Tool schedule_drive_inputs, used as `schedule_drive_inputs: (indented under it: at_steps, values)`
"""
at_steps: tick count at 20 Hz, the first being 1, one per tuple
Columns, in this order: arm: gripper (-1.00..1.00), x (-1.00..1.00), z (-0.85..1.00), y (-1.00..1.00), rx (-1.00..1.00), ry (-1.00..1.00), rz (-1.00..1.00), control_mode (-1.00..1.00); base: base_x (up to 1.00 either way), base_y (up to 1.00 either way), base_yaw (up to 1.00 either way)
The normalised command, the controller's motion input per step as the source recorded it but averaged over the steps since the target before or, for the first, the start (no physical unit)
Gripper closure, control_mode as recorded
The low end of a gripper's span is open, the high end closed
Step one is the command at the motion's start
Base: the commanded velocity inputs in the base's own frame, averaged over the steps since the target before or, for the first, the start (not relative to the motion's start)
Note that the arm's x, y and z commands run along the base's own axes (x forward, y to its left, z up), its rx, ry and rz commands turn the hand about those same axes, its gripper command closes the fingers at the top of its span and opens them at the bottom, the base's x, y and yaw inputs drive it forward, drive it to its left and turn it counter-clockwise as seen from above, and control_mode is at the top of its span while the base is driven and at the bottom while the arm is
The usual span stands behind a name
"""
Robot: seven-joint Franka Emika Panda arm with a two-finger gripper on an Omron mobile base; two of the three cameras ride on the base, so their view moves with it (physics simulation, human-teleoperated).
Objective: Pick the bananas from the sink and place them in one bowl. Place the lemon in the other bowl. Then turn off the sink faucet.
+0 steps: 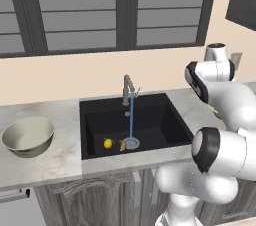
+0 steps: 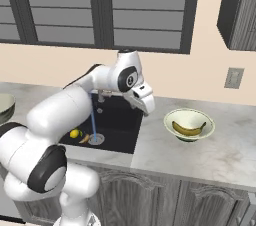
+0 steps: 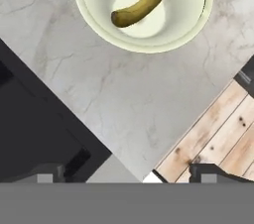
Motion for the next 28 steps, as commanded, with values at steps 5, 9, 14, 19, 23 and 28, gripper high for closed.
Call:
schedule_drive_inputs:
  at_steps: [5,9,14,19,23,28]
  values:
    - [-1.00,0.00,0.00,0.64,0.07,0.21,0.25,-1.00,0.00,0.00,0.00]
    - [-1.00,0.00,0.00,0.56,0.12,0.21,0.30,-1.00,0.00,0.00,0.00]
    - [-1.00,0.00,-0.04,0.43,0.13,0.18,0.35,-1.00,0.00,0.00,0.00]
    - [-1.00,0.00,-0.26,0.55,0.05,0.02,0.33,-1.00,0.00,0.00,0.00]
    - [-1.00,0.00,-0.32,0.64,0.00,-0.13,0.23,-1.00,0.00,0.00,0.00]
    - [-1.00,0.01,-0.35,0.52,0.00,-0.25,0.20,-1.00,0.00,0.00,0.00]
